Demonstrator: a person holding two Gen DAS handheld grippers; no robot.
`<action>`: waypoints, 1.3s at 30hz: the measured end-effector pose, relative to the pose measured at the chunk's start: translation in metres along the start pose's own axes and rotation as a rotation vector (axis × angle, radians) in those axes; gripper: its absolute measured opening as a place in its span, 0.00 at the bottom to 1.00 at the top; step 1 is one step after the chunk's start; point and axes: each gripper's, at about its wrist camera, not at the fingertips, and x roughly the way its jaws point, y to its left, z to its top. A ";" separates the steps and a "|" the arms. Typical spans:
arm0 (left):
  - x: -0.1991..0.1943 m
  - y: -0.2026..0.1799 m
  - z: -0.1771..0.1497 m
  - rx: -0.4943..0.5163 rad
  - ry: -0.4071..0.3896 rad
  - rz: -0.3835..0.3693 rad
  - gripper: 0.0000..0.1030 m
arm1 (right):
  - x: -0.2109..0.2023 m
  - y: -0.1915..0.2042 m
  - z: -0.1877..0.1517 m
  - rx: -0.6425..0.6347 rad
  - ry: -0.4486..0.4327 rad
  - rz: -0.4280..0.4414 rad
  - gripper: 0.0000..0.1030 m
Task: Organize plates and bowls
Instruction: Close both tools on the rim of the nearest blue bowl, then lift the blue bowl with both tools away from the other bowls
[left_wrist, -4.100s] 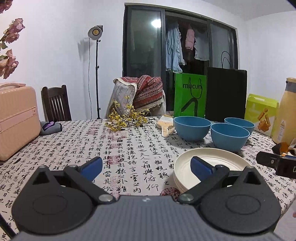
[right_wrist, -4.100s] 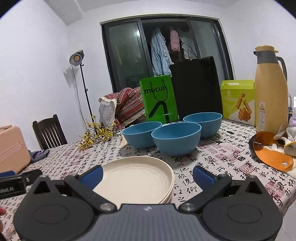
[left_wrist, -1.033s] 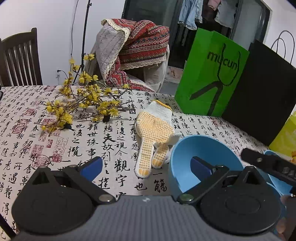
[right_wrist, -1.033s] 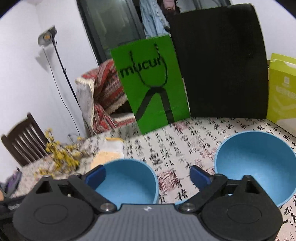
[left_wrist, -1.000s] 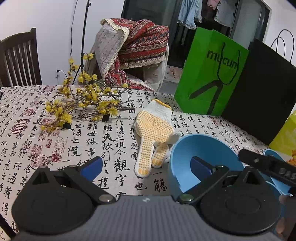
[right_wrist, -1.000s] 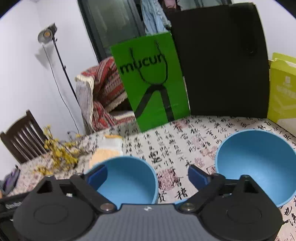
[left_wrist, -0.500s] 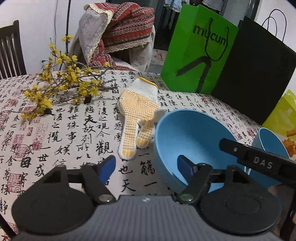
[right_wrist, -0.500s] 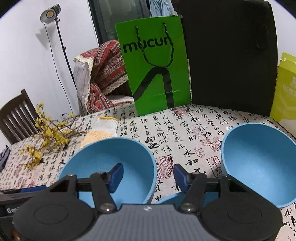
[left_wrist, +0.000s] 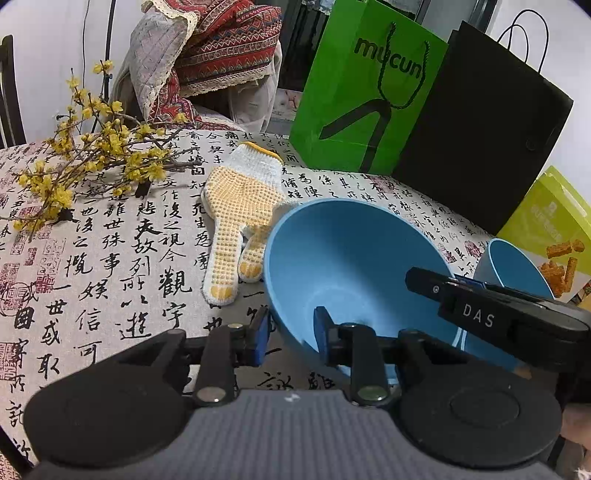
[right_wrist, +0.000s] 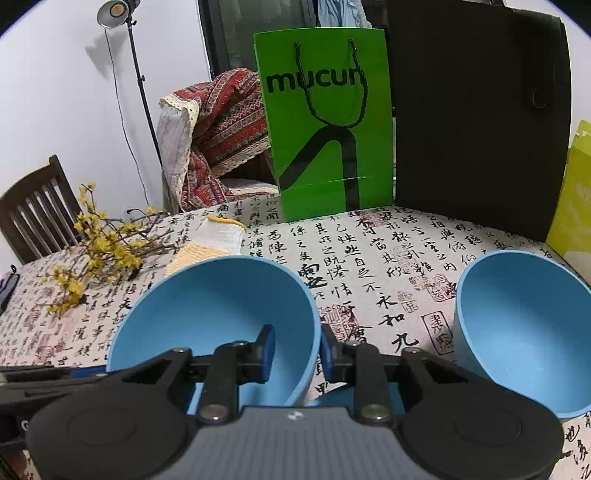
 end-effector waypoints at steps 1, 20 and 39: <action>0.000 0.001 0.000 0.000 -0.003 0.000 0.25 | 0.000 0.000 0.000 -0.001 -0.001 -0.001 0.22; -0.007 0.000 0.003 0.004 -0.033 0.080 0.21 | -0.004 0.008 -0.002 -0.041 -0.026 0.000 0.11; -0.037 -0.003 0.009 0.003 -0.119 0.119 0.21 | -0.023 0.021 -0.001 -0.069 -0.089 0.020 0.11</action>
